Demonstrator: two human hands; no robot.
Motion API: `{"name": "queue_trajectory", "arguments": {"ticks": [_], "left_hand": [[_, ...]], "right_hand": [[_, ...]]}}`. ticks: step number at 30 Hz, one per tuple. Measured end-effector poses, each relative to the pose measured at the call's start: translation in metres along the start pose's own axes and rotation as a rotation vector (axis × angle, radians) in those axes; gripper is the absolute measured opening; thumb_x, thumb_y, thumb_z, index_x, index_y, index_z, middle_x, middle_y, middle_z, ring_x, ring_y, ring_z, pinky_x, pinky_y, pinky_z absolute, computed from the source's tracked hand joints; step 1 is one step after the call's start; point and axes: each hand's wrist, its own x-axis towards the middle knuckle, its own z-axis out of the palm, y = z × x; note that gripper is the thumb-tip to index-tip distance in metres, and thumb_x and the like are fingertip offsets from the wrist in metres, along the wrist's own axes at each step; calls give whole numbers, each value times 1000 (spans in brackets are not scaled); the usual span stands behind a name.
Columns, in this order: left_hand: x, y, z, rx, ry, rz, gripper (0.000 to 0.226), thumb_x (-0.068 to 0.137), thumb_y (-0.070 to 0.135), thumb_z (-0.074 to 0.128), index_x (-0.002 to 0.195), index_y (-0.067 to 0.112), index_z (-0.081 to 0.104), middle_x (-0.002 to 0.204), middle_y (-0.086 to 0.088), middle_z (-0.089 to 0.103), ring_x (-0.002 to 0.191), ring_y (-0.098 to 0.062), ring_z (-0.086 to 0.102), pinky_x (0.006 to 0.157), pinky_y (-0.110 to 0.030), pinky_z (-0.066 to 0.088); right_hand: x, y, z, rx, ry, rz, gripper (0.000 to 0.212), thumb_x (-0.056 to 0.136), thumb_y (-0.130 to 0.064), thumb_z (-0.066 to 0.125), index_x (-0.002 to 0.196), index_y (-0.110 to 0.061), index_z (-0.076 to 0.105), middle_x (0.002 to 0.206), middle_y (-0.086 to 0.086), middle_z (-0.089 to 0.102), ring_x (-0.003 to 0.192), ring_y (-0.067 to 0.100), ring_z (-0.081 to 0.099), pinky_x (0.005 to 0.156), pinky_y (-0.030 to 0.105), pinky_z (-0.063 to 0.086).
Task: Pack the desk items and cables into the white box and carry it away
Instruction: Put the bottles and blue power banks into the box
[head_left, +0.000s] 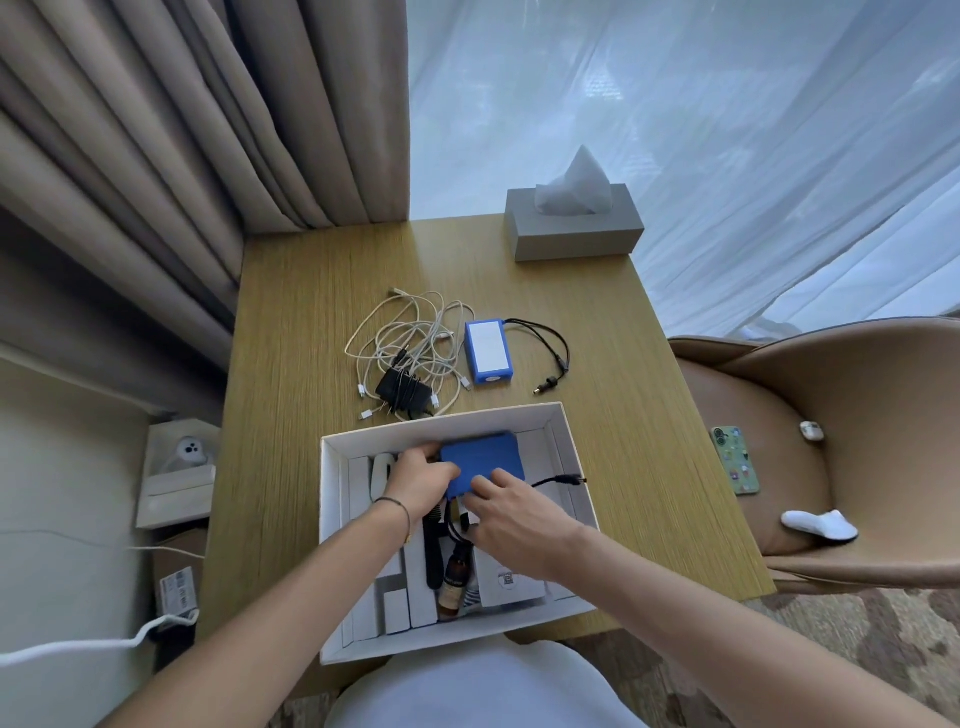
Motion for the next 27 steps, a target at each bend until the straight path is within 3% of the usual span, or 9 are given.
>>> {"name": "queue_trajectory", "arguments": {"ticks": [3,8,11,15,17,21,24,27], "left_hand": [[-4,3,-1,7,2,17,27,82,11,65,78,37,58,83,-2,63,81,-27,60,89,-53,56],[-5,4,0,-23,-3,17,27,89,6,62,95,32,55,87,2,61,85,-24,60,92,-50,56],[-4,1,1,-13,-14,20,26,91,7,61,103,30,56,89,2,61,91,-27,60,93,-51,55],[-3,1,-2,-39,-30,6,31,93,5,59,117,23,60,92,7,61,98,-28,63,94,-51,55],[-2,0,-3,-29,-33,2,36,94,6,59,127,18,60,95,6,61,103,-29,63,95,-51,55],[-7,2,-7,84,-34,39,47,93,13,59,140,17,52,107,-2,63,94,-21,61,92,-47,54],[-18,6,-11,243,-5,154,45,92,18,60,137,21,56,124,-1,63,107,-15,59,95,-33,49],[-29,17,-14,250,-1,267,29,93,15,60,120,25,66,117,7,68,109,-9,62,95,-27,49]], "right_hand": [[-3,8,6,-7,-24,13,22,98,-21,51,98,-23,72,100,5,58,93,26,47,73,37,32],[-6,5,15,94,-207,319,10,93,-8,56,90,-16,61,76,3,59,68,23,53,58,34,33],[-9,2,21,158,-188,419,10,92,-8,51,100,-11,58,95,12,63,85,29,59,61,37,36],[-15,0,29,218,-170,385,22,90,-11,48,110,-8,58,110,17,59,99,33,54,68,39,36],[-16,0,31,240,-188,381,25,91,-11,47,113,-7,59,111,18,60,101,34,54,68,40,37],[-16,5,27,333,-190,466,29,87,-2,48,114,-9,54,101,13,65,90,32,58,59,38,38],[-15,15,19,411,-115,515,37,81,1,51,115,-13,52,86,7,63,79,29,58,56,35,38],[-12,28,5,448,4,529,41,78,-1,53,116,-15,54,81,2,64,72,27,59,54,35,40]]}}
